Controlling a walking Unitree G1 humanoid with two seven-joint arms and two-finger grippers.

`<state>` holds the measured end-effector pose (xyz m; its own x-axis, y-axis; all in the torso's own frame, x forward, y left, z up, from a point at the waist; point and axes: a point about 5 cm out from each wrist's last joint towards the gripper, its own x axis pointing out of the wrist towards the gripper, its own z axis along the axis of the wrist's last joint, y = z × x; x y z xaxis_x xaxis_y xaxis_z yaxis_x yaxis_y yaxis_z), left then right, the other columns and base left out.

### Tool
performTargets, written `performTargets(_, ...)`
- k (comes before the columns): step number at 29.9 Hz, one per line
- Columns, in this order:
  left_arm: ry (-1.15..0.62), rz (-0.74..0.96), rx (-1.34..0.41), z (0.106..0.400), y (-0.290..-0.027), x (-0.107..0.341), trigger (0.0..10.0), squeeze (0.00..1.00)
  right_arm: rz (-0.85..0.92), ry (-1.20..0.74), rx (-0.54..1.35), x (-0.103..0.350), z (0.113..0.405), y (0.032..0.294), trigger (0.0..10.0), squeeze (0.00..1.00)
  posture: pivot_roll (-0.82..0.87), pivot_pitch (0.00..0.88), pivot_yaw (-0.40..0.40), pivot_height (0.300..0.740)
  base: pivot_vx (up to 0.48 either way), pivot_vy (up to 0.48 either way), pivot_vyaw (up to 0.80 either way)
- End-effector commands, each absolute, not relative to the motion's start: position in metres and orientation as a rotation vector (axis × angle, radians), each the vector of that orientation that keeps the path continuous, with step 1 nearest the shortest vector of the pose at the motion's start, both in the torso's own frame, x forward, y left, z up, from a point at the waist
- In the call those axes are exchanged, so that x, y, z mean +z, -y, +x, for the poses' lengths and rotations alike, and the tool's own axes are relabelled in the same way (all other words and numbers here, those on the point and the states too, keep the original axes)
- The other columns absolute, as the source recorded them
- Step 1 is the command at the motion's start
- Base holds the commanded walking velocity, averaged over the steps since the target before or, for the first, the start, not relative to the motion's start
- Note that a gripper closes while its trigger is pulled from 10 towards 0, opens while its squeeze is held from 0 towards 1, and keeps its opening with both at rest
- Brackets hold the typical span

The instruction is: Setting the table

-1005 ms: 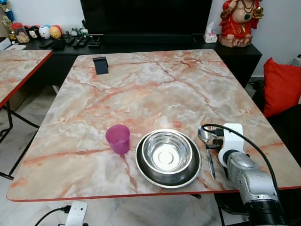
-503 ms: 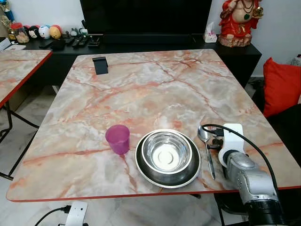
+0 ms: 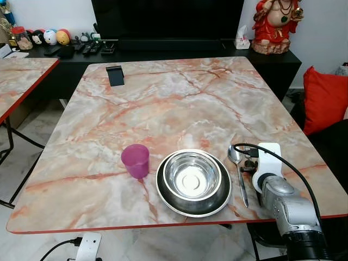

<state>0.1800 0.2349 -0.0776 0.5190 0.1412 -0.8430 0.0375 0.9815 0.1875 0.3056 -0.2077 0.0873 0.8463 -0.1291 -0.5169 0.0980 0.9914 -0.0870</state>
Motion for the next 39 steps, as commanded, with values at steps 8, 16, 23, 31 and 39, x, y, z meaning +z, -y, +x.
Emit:
performTargets(8,-1.036,0.208,0.059,0.179,-0.239,-0.077,10.0,0.00,-0.045,-0.525,-0.127,0.091,0.307,0.207,10.0,0.00,-0.09,0.000,0.023,0.740,0.000,0.000,0.00)
performTargets(16,-1.035,0.206,0.058,0.179,-0.239,-0.077,10.0,0.00,-0.040,-0.507,-0.142,0.096,0.310,0.211,10.0,0.00,-0.09,0.000,0.024,0.740,0.000,0.000,0.00)
performTargets(23,-1.035,0.205,0.058,0.179,-0.238,-0.077,10.0,0.00,-0.042,-0.509,-0.148,0.096,0.309,0.212,10.0,0.00,-0.09,0.000,0.025,0.740,0.000,0.000,0.00)
performTargets(31,-1.035,0.206,0.056,0.179,-0.238,-0.077,10.0,0.00,-0.039,-0.510,-0.149,0.097,0.309,0.212,10.0,0.00,-0.09,0.000,0.025,0.740,0.000,0.000,0.00)
performTargets(39,-1.034,0.232,0.033,0.180,-0.238,-0.077,10.0,0.00,-0.026,-0.465,-0.169,0.104,0.310,0.213,10.0,0.00,-0.09,0.000,0.027,0.740,0.000,0.000,0.00)
